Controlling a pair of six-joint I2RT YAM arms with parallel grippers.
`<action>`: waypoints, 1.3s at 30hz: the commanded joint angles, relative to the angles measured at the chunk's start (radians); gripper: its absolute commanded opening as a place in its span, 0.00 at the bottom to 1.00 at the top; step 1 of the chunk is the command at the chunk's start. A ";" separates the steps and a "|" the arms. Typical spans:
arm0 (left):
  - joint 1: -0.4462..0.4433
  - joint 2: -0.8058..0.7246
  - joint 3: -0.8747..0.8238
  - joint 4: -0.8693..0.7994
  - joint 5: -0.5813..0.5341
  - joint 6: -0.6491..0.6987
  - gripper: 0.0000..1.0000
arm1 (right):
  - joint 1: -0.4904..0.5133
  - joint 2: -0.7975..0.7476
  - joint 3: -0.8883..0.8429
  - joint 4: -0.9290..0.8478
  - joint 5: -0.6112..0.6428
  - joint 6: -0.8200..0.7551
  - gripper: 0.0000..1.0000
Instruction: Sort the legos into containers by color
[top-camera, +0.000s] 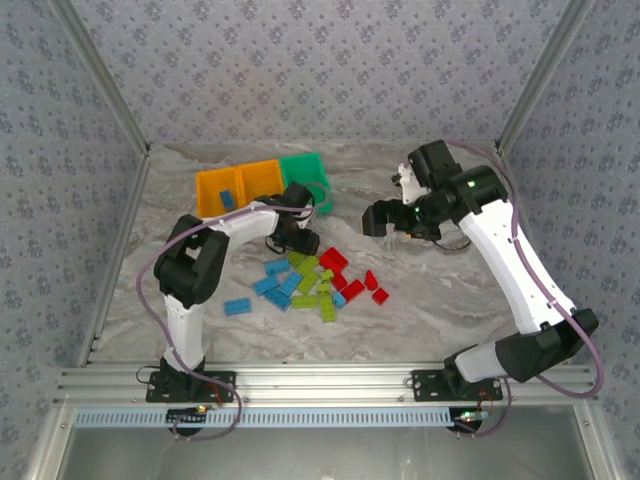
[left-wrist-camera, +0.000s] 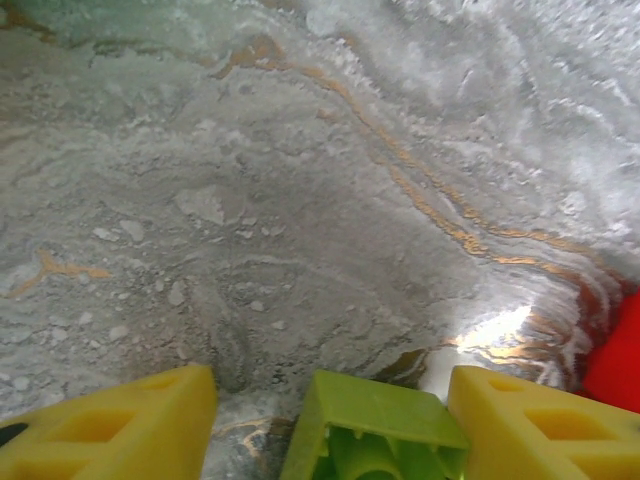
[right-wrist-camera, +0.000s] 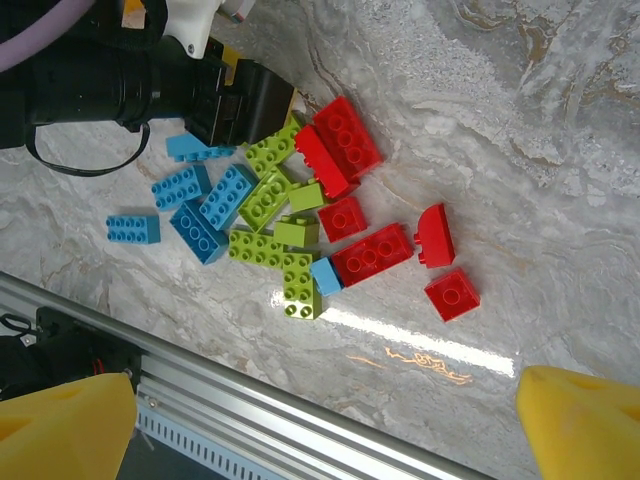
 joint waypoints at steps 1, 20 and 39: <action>0.008 -0.022 -0.017 -0.040 -0.033 0.018 0.58 | -0.007 -0.008 0.031 -0.004 -0.003 0.017 1.00; 0.100 -0.270 0.135 0.013 -0.270 -0.046 0.20 | -0.007 -0.012 0.008 0.072 0.011 0.088 1.00; 0.267 0.306 0.842 -0.118 -0.259 -0.126 0.38 | -0.024 -0.120 -0.116 0.097 0.088 0.162 1.00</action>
